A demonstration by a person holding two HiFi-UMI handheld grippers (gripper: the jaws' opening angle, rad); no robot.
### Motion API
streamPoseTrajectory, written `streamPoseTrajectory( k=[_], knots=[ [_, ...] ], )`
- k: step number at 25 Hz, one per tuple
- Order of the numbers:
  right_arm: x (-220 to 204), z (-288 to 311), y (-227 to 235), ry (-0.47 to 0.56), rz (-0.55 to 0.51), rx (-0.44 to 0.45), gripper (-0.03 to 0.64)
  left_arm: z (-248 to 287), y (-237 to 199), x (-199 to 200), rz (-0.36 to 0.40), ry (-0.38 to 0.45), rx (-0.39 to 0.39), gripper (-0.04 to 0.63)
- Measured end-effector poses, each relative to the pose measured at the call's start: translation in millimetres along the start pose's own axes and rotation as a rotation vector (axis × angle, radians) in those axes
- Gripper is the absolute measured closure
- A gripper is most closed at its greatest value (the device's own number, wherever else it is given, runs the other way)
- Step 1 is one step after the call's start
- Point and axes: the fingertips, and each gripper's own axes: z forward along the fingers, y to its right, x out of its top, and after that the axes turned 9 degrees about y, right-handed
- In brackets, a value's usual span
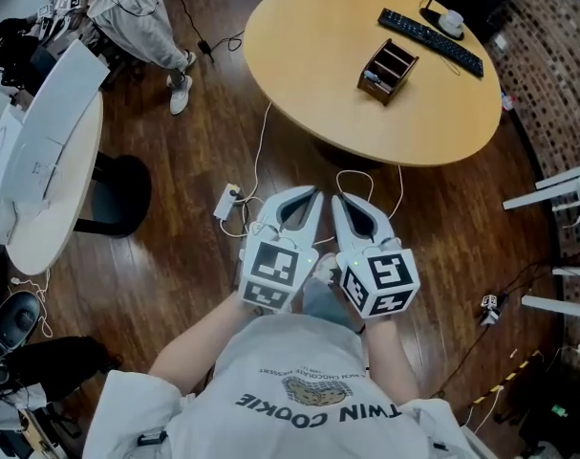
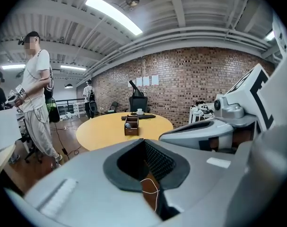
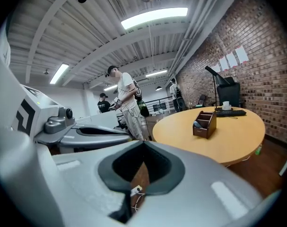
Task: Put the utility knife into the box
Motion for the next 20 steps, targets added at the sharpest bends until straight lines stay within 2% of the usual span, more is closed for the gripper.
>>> streamPoseTrajectory(
  k=[10,20],
  knots=[
    [-27.7,-39.2,-80.0,-0.010,-0.029,-0.018,0.618,-86.5,9.3,-23.1,-0.030,0.029,-0.009,0.588],
    [-33.8,-58.1,-129.7,-0.012,-0.051,-0.015,0.617,-142.8,4.9,-31.9,-0.063,0.049,0.015,0.588]
  ],
)
